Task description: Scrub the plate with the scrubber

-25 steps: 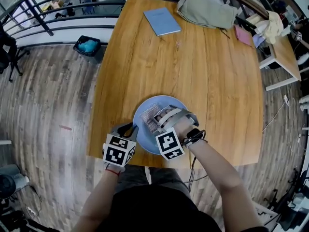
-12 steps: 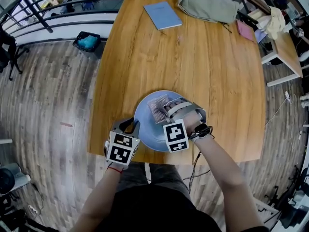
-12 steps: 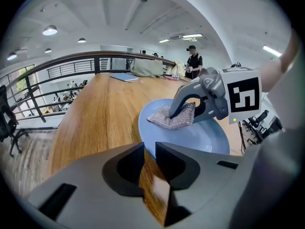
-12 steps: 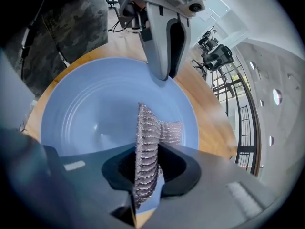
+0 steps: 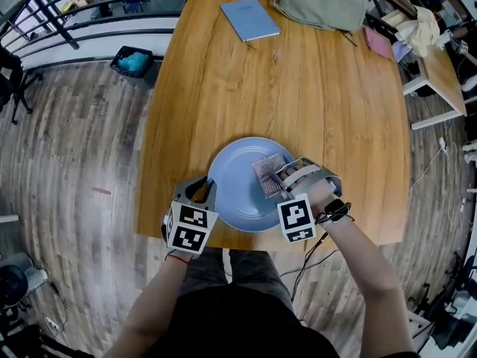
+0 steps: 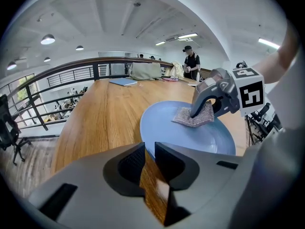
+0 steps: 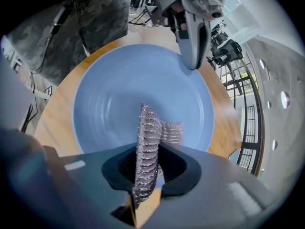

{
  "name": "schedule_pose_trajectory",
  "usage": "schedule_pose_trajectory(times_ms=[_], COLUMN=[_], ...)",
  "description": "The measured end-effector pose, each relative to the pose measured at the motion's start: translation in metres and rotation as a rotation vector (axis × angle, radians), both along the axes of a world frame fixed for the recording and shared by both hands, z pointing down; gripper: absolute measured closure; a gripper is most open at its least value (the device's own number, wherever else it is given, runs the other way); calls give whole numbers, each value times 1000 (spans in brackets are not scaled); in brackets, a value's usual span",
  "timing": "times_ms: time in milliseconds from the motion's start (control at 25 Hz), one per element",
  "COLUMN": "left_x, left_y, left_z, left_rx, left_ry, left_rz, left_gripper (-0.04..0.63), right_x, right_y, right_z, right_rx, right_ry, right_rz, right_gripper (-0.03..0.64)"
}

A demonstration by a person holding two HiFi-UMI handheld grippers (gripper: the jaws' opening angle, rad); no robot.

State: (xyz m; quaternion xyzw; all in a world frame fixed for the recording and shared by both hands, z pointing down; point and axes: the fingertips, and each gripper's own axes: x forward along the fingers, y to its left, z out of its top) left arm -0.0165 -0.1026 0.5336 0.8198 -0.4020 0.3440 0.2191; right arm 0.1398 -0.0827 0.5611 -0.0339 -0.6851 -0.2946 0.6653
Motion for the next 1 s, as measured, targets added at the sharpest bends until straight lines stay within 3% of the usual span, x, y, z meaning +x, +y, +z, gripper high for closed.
schedule_pose_trajectory(times_ms=[200,400,640,800,1000], left_x=[0,1,0,0,0], left_y=[-1,-1,-2,-2,-1], left_z=[-1,-1,-4,-2,-2], left_rx=[5,-3,-3,-3,-6], left_ry=[-7,2,30,30,39], left_rz=[-8,-20,-43,-50,-54], left_gripper=[537,540,543,544,546], right_x=[24,30,15,5,-25], right_y=[27,52,85,99,102], right_z=[-4,-7,-8,-6,-4], right_rx=[-34,-89,-247,-335,-320], right_ry=[96,143,193,218,202], right_rz=[-86,-73,-121,-207,-361], right_gripper=[529,532,532,532,532])
